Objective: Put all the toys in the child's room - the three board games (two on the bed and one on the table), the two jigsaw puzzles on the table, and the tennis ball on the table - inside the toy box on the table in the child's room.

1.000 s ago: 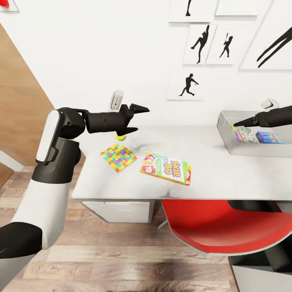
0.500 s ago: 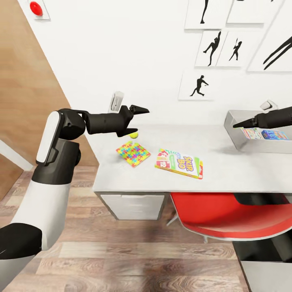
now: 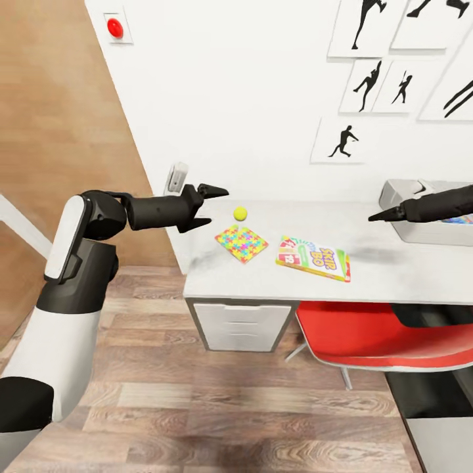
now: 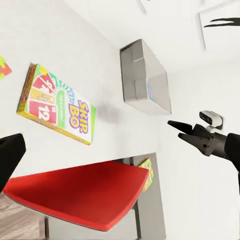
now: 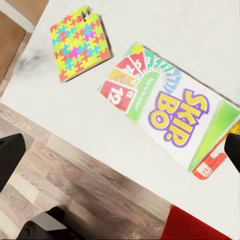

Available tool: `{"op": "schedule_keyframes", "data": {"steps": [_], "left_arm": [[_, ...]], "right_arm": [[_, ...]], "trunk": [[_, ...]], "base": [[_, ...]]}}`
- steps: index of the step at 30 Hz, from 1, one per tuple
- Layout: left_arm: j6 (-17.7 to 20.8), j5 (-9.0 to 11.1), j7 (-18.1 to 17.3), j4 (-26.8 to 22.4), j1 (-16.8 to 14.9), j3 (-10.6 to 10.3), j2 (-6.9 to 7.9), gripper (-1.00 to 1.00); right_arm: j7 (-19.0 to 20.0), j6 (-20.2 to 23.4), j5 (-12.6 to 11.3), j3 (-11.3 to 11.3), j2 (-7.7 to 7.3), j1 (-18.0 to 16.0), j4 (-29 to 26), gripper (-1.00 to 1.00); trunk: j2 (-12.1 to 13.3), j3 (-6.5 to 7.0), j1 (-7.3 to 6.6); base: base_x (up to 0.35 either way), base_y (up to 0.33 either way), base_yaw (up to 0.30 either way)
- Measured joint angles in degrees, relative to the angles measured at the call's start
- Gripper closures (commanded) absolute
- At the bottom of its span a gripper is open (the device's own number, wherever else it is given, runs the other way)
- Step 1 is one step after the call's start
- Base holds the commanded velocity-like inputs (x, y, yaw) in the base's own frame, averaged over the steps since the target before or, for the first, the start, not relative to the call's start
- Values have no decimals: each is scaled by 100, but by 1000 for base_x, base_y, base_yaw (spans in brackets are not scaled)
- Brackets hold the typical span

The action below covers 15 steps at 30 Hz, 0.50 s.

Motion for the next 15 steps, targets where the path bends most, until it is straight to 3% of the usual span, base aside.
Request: {"op": "schedule_keyframes", "data": {"steps": [8,15], "left_arm": [[-4,2,-48,-149,447,41,278,-100],[-10,-17,-64,-221,769,59,380,-100]], "right_arm": [[4,-3,4,0,141,282,-2,-100],[4,-4,6,0,278,474,-1,-100]], "trunk": [[0,74,-1],[-1,132,-1]], "base": [[-42,66,38],[-13,22,13]]}}
